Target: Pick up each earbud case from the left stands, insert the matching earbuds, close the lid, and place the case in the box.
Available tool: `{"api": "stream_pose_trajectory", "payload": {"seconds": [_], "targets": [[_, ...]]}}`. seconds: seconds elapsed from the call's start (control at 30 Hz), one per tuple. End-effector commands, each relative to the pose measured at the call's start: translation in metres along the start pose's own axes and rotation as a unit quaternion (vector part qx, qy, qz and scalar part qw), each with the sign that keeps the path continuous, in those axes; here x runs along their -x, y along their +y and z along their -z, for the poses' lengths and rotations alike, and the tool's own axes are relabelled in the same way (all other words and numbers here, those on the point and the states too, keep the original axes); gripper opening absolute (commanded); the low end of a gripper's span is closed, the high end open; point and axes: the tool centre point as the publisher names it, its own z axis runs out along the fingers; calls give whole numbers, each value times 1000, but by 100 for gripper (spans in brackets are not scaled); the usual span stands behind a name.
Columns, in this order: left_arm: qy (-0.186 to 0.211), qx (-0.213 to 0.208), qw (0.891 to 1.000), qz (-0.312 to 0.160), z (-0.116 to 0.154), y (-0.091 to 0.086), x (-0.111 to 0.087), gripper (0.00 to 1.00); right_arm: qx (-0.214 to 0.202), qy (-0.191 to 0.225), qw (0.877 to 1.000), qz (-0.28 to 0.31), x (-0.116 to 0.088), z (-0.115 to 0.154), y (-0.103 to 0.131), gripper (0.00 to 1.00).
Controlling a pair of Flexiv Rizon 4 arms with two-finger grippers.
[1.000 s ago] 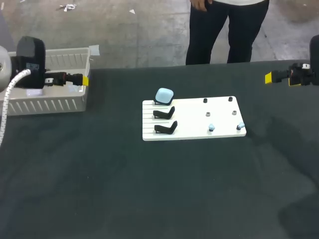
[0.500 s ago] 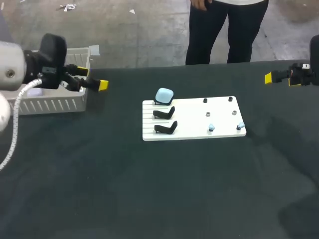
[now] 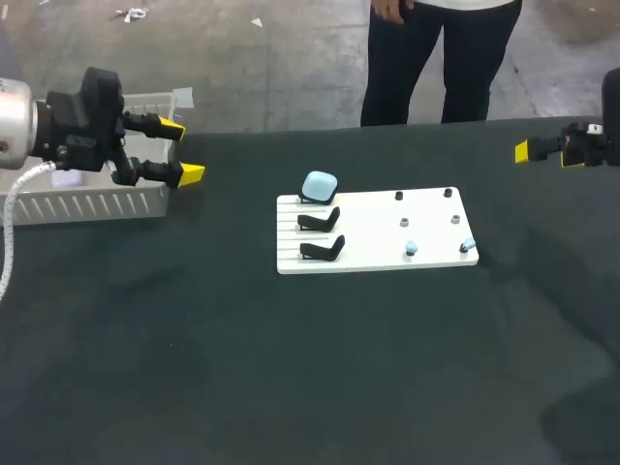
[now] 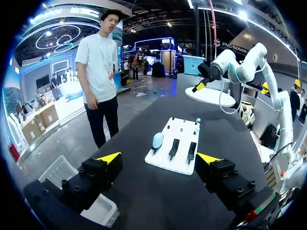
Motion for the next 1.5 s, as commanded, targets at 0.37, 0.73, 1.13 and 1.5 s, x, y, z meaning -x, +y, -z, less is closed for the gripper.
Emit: {"api": "stream_pose_trajectory", "payload": {"seconds": [0.37,0.73,1.13,1.5], "targets": [[-28,-74,996,-44,-65,-3,4,100,1,0,1000,0,0,-1,-1,100],[0,-115,991,-65,-134,3,-8,100,1,0,1000,0,0,-1,-1,100],[2,-126,989,-75,-166,1,-16,100,1,0,1000,0,0,-1,-1,100],[2,-126,989,-75,-166,1,-16,100,1,0,1000,0,0,-1,-1,100]]}}
